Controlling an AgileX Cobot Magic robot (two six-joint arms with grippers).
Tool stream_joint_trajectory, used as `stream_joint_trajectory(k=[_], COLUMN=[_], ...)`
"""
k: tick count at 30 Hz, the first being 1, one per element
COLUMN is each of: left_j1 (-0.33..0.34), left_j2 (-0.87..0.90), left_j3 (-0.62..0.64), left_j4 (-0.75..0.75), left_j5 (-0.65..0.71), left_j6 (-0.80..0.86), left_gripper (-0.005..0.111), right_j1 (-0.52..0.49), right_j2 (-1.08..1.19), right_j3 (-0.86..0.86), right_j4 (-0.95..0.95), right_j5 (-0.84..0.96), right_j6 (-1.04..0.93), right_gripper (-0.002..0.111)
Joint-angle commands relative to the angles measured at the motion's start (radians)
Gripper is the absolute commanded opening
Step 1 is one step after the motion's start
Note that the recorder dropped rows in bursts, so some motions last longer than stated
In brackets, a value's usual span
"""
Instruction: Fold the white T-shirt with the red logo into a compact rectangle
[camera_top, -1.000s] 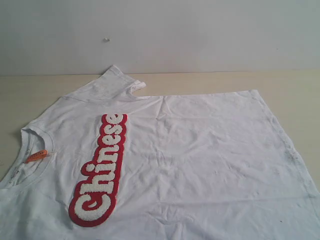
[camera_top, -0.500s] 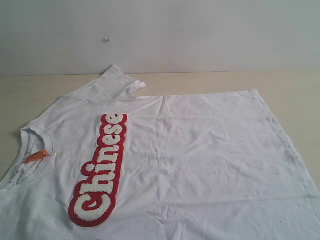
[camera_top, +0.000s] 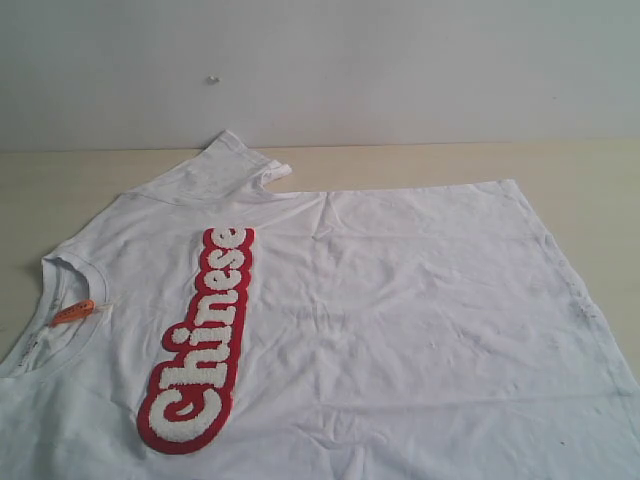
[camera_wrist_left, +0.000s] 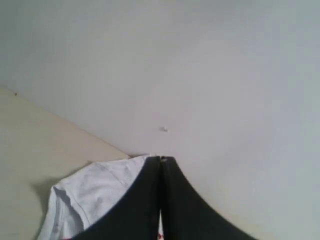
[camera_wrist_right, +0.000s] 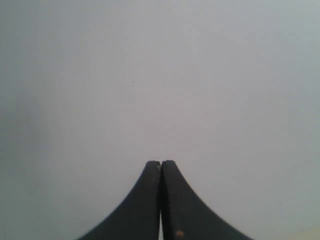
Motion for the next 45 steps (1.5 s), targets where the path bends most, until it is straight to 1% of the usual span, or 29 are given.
stream_joint_trajectory(k=[1, 6, 9, 13, 16, 20, 23, 25, 32, 39, 41, 45], left_j1=[-0.006, -0.006, -0.006, -0.006, -0.006, -0.006, -0.006, -0.006, -0.006, -0.006, -0.006, -0.008], left_j2=[-0.004, 0.013, 0.072, 0.178, 0.258, 0.358, 0.437, 0.494, 0.736, 1.004, 1.069, 1.187], left_j3=[-0.1, -0.254, -0.348, -0.47, -0.547, -0.638, -0.678, -0.698, -0.769, -0.897, -0.913, -0.915], left_j4=[-0.007, -0.007, -0.011, -0.022, -0.022, -0.022, -0.015, -0.001, 0.024, 0.019, 0.018, 0.014], left_j5=[0.119, 0.228, 0.288, 0.363, 0.392, 0.421, 0.428, 0.439, 0.55, 0.74, 0.765, 0.768], left_j6=[-0.003, 0.063, 0.117, 0.208, 0.26, 0.326, 0.355, 0.357, 0.414, 0.471, 0.502, 0.608], left_gripper=[0.0, 0.0, 0.0, 0.0, 0.0, 0.0, 0.0, 0.0, 0.0, 0.0, 0.0, 0.0], right_j1=[-0.004, -0.004, -0.004, -0.004, -0.004, -0.004, -0.004, -0.004, -0.004, -0.004, -0.004, -0.004], right_j2=[-0.005, -0.005, 0.012, 0.085, 0.131, 0.194, 0.269, 0.327, 0.578, 0.799, 0.869, 0.989], right_j3=[-0.103, -0.21, -0.272, -0.365, -0.432, -0.517, -0.576, -0.611, -0.716, -0.806, -0.821, -0.828], right_j4=[-0.032, -0.032, -0.045, -0.028, 0.051, 0.201, 0.303, 0.335, 0.4, 0.484, 0.484, 0.484], right_j5=[0.112, 0.227, 0.293, 0.403, 0.476, 0.58, 0.672, 0.732, 0.965, 1.142, 1.18, 1.211], right_j6=[0.02, 0.012, -0.013, -0.109, -0.24, -0.487, -0.639, -0.696, -0.784, -0.899, -0.905, -0.934], right_gripper=[0.0, 0.0, 0.0, 0.0, 0.0, 0.0, 0.0, 0.0, 0.0, 0.0, 0.0, 0.0])
